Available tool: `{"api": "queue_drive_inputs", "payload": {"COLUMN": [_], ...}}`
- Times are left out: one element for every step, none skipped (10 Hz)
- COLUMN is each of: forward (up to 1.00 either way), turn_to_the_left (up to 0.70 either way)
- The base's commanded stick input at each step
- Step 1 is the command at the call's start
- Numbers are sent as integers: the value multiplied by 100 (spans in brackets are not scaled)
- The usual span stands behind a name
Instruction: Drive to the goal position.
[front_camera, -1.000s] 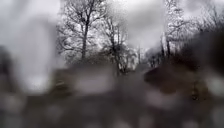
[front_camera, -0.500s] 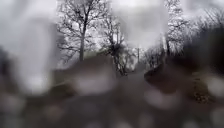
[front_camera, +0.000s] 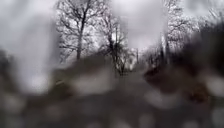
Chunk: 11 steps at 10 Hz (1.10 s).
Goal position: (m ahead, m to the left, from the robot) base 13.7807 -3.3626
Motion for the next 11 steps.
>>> {"api": "queue_drive_inputs", "payload": {"forward": [85, 85, 85, 85, 85, 85, 85, 85, 85, 85, 85], "turn_to_the_left": [0, 0, 0, 0, 0, 0, 0, 0, 0, 0, 0]}}
